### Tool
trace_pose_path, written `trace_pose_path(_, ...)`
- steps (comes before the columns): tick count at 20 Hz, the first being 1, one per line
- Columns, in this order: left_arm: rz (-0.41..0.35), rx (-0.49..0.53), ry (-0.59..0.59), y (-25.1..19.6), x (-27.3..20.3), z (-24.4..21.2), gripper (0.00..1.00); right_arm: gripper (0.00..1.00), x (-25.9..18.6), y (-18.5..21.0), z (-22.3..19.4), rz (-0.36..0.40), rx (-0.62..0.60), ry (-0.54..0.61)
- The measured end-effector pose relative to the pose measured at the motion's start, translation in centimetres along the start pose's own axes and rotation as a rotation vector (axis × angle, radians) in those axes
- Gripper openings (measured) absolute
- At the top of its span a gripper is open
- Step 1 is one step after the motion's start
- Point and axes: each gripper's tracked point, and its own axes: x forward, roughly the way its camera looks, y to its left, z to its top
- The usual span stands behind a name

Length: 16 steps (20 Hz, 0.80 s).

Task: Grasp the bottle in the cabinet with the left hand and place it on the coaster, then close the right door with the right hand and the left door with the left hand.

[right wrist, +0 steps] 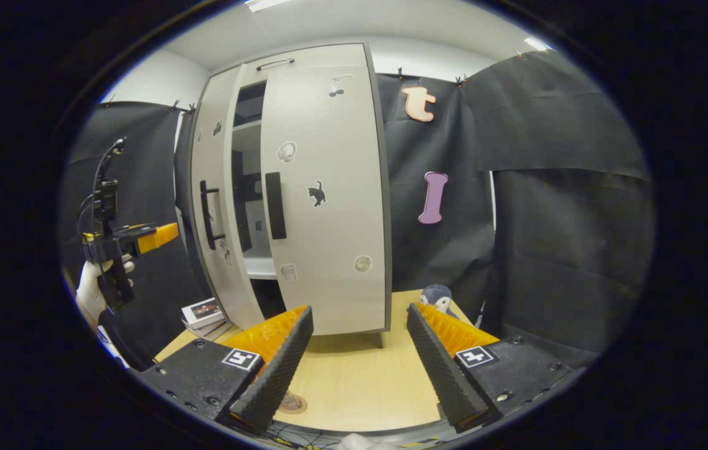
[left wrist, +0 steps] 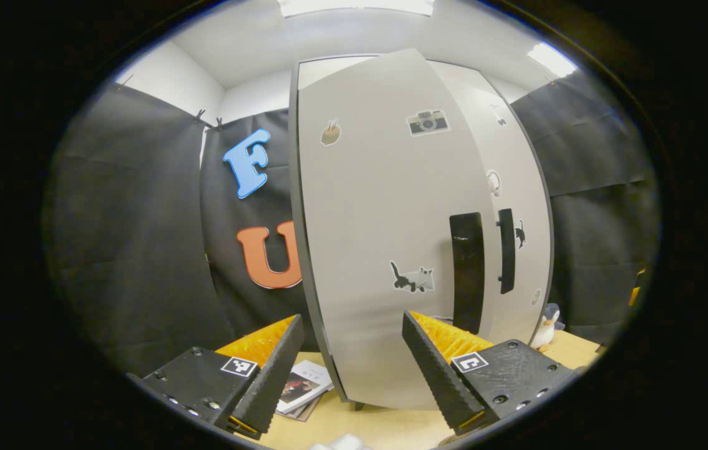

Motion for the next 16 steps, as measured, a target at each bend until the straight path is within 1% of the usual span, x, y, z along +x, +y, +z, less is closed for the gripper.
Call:
trace_pose_path(6, -0.025, -0.020, 0.000, -0.5, -4.0, 0.3, 0.97, 0.99, -0.1, 0.7, 0.2, 0.006, -0.005, -0.001)
trace_pose_path(8, -0.022, -0.026, -0.002, -0.5, -5.4, 0.1, 0.97, 0.99, 0.1, 1.3, 0.2, 0.012, -0.009, -0.001)
trace_pose_path(10, -0.014, -0.037, 0.008, -0.3, -6.9, -0.4, 0.96, 0.99, 0.1, 1.9, 0.4, 0.019, -0.015, -0.006)
trace_pose_path(14, 0.034, -0.048, 0.029, 1.1, -9.3, -1.4, 0.98, 0.99, 0.2, 2.9, 1.1, 0.024, -0.024, -0.031)
trace_pose_path(16, 0.055, -0.039, 0.032, 1.5, -10.2, -1.8, 0.96, 0.99, 0.3, 3.3, 1.4, 0.022, -0.027, -0.043)
